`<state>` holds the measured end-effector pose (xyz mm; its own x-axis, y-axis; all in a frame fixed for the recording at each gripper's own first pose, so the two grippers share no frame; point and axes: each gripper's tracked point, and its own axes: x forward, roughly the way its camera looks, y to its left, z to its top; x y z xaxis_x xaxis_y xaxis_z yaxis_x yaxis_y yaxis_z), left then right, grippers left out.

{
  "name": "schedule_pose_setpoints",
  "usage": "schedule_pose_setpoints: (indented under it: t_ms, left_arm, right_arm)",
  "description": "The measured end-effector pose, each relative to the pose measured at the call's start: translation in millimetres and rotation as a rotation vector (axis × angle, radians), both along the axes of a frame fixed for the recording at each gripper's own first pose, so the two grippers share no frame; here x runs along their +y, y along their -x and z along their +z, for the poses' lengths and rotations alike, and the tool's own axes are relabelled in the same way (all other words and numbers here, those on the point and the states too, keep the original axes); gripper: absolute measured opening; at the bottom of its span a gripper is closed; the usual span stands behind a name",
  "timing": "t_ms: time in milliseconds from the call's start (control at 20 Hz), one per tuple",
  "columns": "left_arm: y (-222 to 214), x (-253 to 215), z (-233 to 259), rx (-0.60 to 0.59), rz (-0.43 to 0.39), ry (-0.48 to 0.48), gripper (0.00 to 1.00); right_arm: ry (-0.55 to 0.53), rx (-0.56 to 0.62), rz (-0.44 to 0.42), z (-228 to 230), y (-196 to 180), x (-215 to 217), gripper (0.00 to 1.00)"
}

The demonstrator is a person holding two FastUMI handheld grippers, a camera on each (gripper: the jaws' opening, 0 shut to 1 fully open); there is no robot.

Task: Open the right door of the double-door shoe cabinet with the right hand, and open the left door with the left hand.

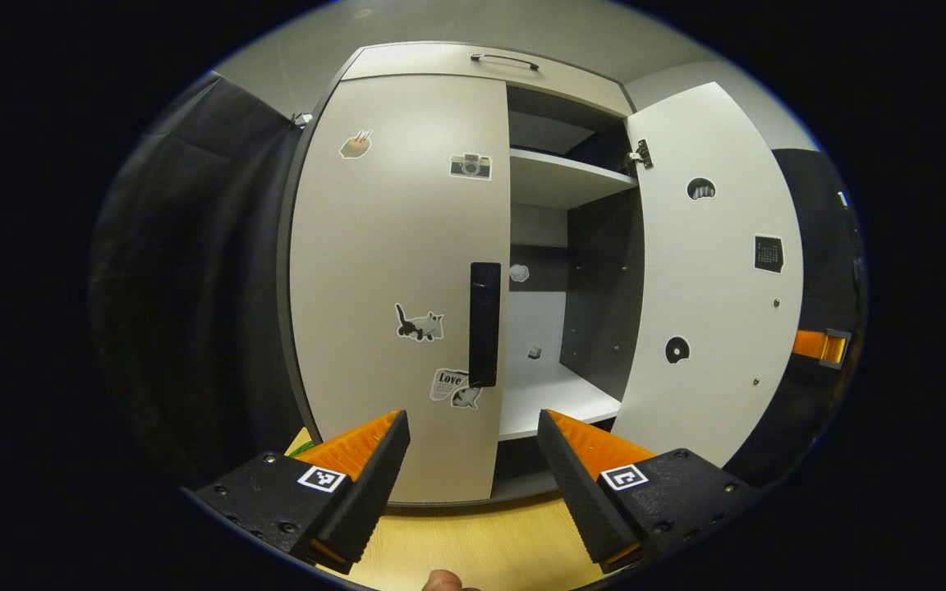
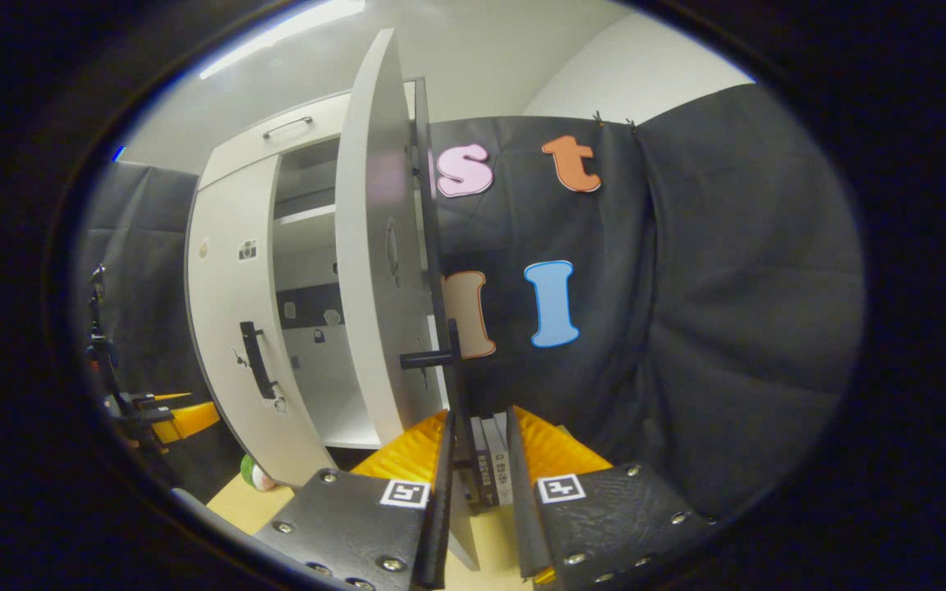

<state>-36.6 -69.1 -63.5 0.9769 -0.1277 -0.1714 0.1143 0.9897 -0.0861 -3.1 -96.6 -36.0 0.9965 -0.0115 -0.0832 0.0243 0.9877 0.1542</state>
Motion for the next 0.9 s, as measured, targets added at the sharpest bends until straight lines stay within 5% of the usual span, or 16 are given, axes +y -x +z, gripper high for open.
schedule_pose_setpoints:
  t_ms: [250,350,400,500,550,900]
  left_arm:
    - [-4,1,-1,0.003,0.007,0.006,0.97]
    - [-6,0,-2,0.002,0.007,0.005,0.97]
    - [-8,-1,-3,0.002,0.008,0.006,0.97]
    - [-11,-3,-3,0.004,0.004,0.016,0.97]
    - [-13,-4,-2,0.003,0.004,0.018,0.97]
    - [-54,-2,5,-0.024,0.019,0.0,0.97]
  right_arm:
    - [0.016,-0.001,-0.006,0,-2,-1,0.24]
    - [0.014,-0.002,-0.011,-1,-2,-2,0.34]
    - [0.011,-0.002,-0.011,-1,-2,-2,0.24]
    - [0.006,-0.008,-0.022,1,-2,-3,0.24]
    - [0.008,-0.011,-0.029,1,-2,-4,0.34]
    - [0.011,-0.033,-0.063,9,9,-11,0.34]
